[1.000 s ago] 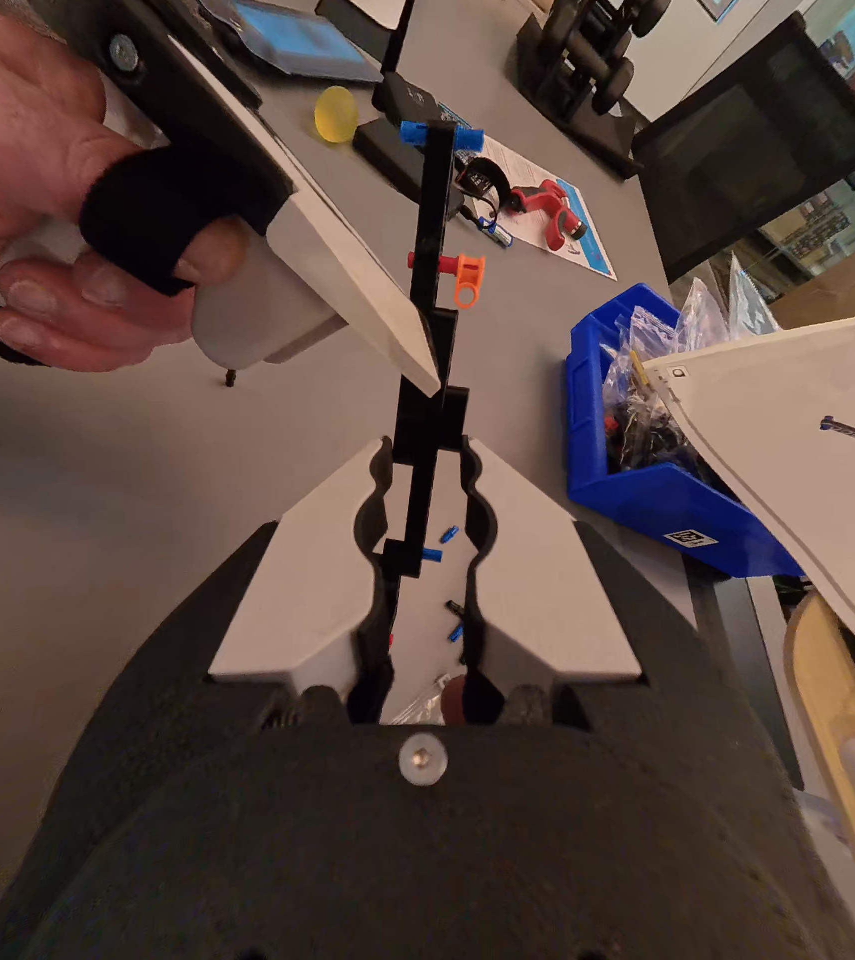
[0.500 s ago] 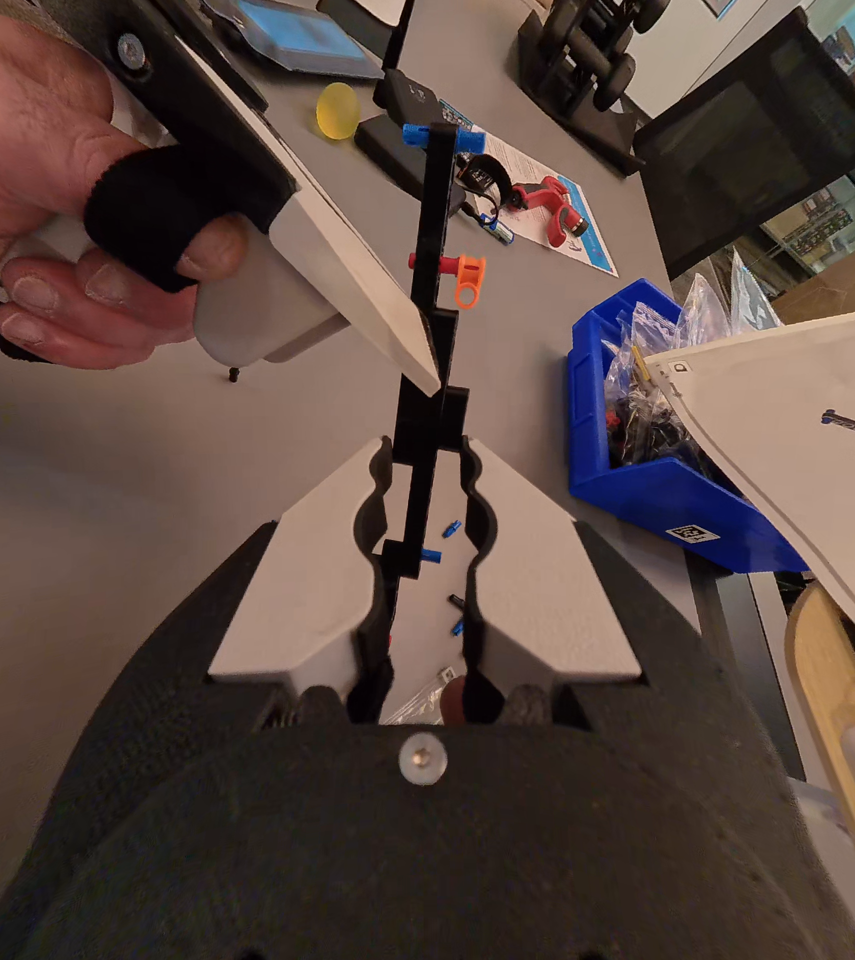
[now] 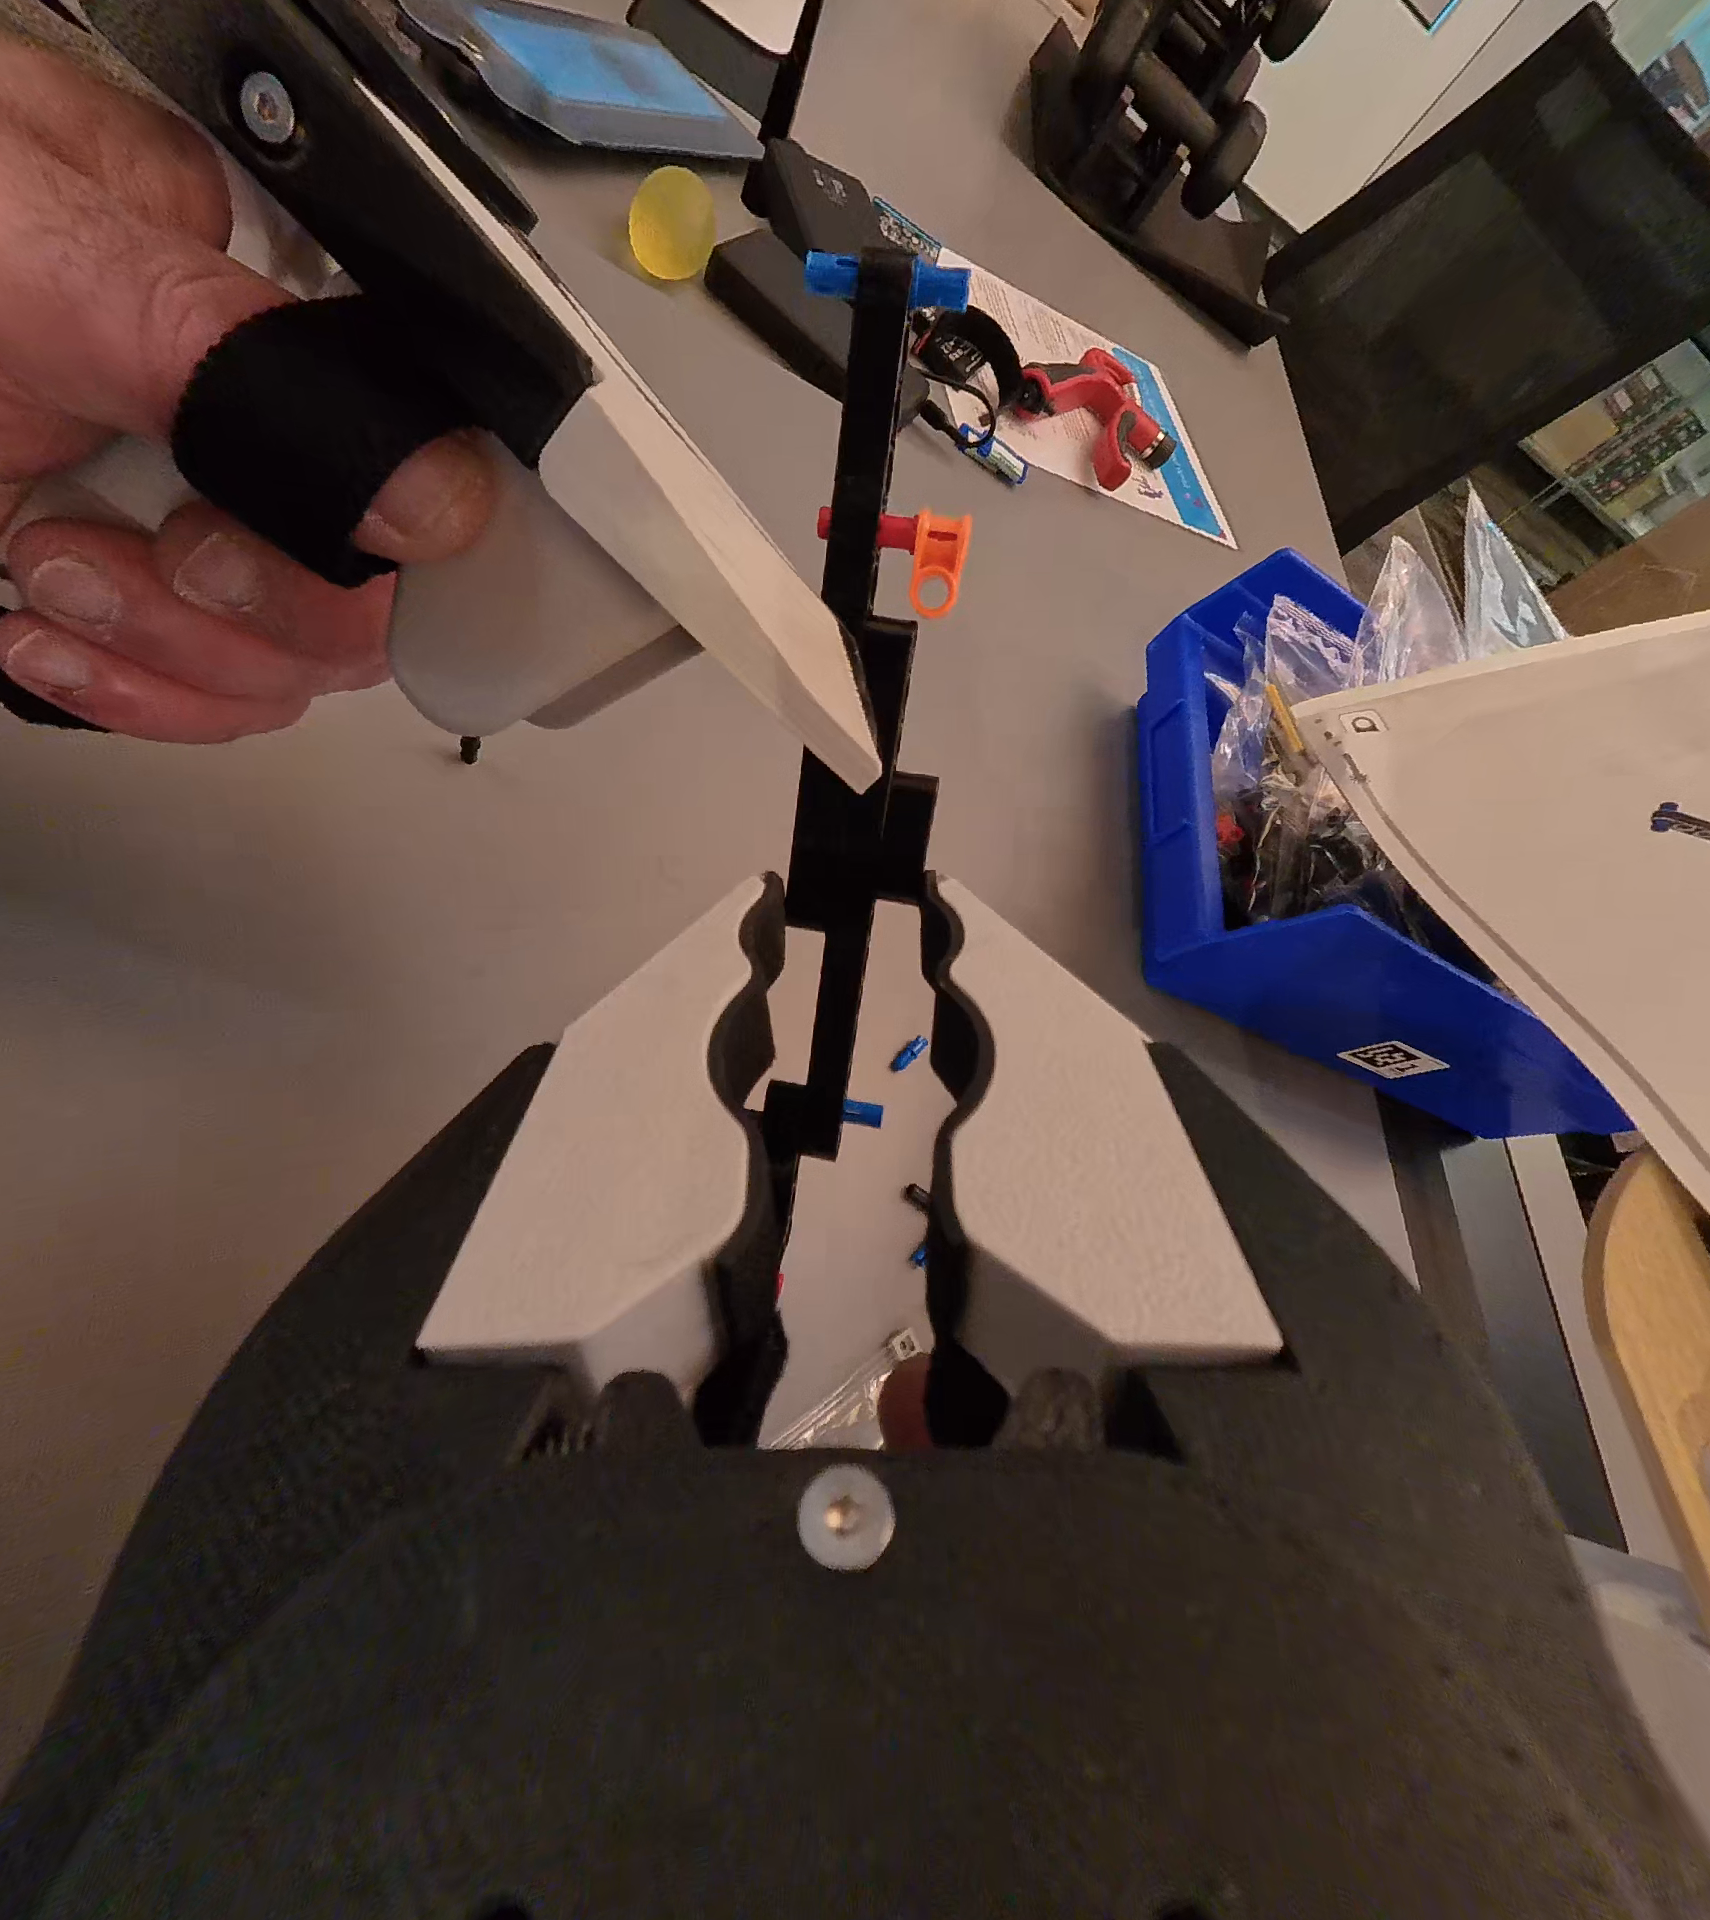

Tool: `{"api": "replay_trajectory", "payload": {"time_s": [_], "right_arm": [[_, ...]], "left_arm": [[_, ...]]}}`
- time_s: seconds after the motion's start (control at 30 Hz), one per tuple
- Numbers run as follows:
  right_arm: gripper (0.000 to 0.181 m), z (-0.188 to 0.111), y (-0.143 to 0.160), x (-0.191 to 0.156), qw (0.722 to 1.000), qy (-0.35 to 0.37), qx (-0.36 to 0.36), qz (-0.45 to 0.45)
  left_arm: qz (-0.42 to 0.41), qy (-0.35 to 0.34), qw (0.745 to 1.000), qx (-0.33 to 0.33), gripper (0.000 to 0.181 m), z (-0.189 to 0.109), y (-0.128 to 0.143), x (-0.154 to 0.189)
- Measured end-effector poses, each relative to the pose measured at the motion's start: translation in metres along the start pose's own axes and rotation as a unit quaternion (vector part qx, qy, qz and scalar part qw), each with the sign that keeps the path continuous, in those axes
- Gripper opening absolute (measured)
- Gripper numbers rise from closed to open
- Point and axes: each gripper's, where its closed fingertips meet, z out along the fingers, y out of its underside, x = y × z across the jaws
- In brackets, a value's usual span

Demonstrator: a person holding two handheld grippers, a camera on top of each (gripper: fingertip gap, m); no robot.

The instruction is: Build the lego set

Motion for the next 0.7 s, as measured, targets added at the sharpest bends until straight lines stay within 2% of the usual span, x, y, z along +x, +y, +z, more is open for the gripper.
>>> {"api": "replay_trajectory", "payload": {"time_s": [0.7], "right_arm": [[0.023,-0.0001,-0.0007,0.0003,1.000,0.000,0.002,-0.001]], "left_arm": [[-0.001,0.002,1.000,-0.002,0.005,0.0006,-0.0004,0.0007]]}}
